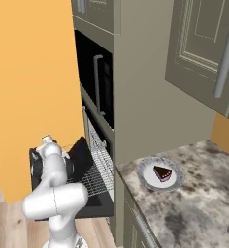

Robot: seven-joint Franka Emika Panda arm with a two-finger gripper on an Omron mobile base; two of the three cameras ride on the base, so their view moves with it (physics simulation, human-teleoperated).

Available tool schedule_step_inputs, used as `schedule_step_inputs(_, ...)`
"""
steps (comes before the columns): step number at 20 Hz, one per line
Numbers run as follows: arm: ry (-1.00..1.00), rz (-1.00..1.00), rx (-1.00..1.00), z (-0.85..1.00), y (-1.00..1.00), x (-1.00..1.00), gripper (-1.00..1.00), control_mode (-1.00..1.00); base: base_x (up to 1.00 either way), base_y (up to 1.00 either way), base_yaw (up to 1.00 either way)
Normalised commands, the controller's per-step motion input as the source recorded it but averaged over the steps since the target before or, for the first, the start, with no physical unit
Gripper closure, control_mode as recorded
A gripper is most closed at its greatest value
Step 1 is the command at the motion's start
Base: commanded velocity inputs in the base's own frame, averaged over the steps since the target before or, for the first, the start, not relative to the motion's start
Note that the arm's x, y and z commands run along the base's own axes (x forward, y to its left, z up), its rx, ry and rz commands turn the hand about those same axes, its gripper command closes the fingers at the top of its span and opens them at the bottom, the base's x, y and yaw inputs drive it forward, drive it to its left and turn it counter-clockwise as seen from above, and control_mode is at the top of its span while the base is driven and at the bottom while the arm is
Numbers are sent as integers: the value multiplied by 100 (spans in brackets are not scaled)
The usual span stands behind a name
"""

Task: Take the baked cake out of the oven and place it on the plate for cooling. Then close the oven door.

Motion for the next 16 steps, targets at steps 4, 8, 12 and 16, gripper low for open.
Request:
schedule_step_inputs(4, 8, 12, 4, -10, -69, 36, -100, -100, 0, 0, 0)
schedule_step_inputs(8, 0, 17, 0, -1, -82, 45, -100, -100, 0, 0, 0)
schedule_step_inputs(12, 0, 16, 0, 3, -83, 53, -100, -100, 0, 0, 0)
schedule_step_inputs(16, 0, 13, 0, 23, -84, 63, -100, -100, 0, 0, 0)
